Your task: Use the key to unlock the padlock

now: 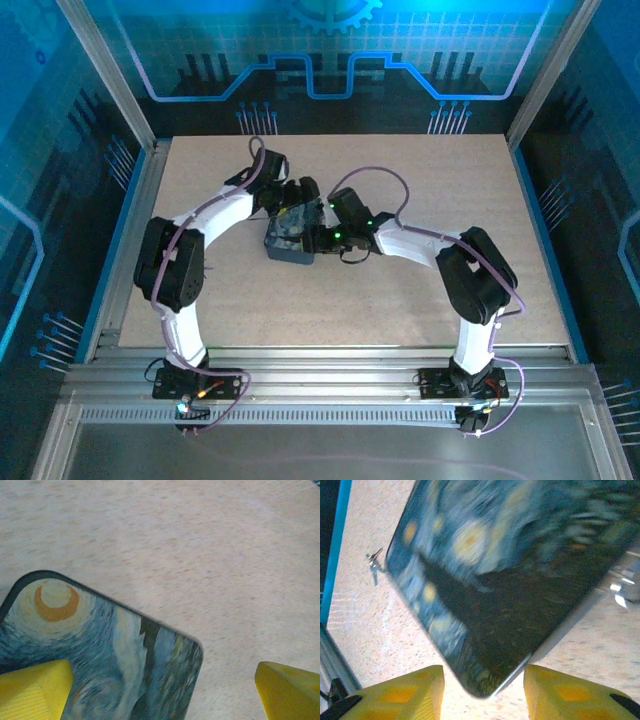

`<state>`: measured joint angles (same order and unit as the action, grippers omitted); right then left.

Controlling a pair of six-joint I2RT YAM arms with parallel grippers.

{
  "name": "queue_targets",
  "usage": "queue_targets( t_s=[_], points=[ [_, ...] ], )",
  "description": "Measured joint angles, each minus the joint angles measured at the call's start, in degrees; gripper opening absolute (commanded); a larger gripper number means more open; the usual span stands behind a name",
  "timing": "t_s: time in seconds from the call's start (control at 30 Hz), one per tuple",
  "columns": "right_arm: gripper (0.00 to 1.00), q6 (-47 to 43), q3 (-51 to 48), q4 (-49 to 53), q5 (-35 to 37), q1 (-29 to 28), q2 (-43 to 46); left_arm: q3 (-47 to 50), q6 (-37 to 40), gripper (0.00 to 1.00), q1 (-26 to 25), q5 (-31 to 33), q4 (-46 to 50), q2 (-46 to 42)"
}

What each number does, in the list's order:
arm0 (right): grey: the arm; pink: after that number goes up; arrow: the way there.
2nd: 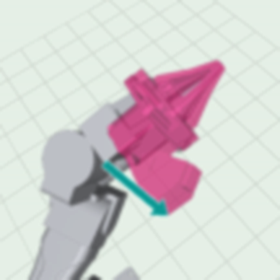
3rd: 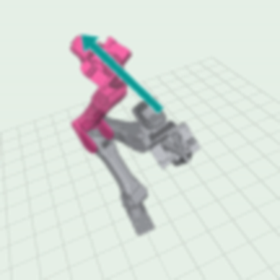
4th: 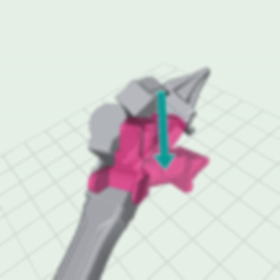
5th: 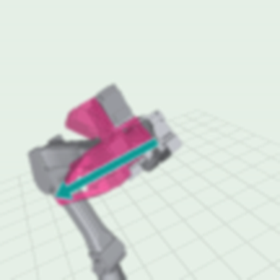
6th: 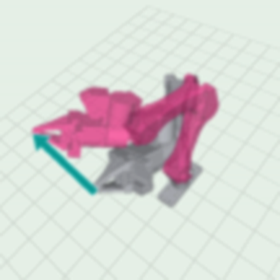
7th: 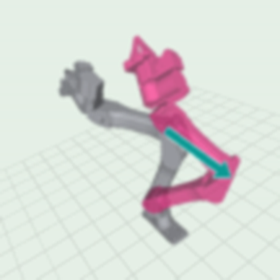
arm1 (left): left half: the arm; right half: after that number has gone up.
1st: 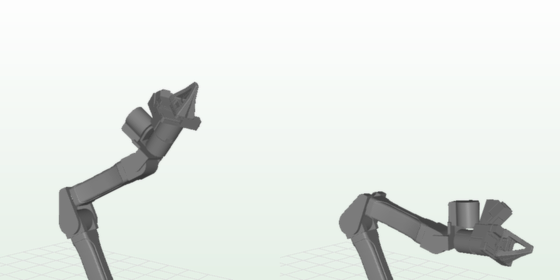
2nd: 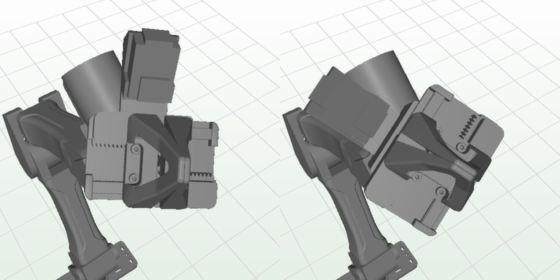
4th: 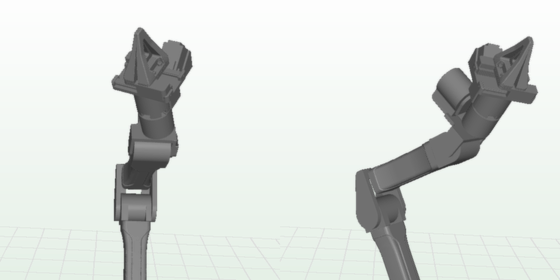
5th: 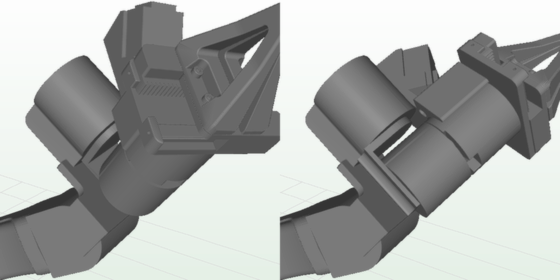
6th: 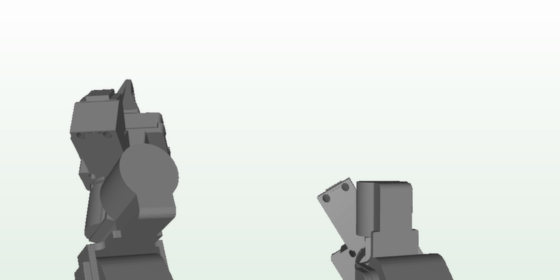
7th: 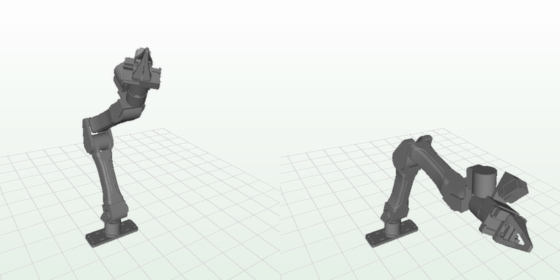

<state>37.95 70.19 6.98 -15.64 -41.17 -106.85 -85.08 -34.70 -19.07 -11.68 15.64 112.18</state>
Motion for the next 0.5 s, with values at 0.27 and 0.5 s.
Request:
queue_targets(
  t_s=[0.27, 0.5],
  points=[
    [0.56, 1.8, 0.1, -0.3, 2.3, -1.6, 1.3, -8.4, -0.7, 0.98, -0.5, -2.3, 2.2, 4.0],
    [0.72, -2.0, -1.3, 0.9, 1.9, 5.2, 6.1, -6.3, 1.4, 0.99, 5.7, 0.2, 10.8, -7.8]
  ],
)
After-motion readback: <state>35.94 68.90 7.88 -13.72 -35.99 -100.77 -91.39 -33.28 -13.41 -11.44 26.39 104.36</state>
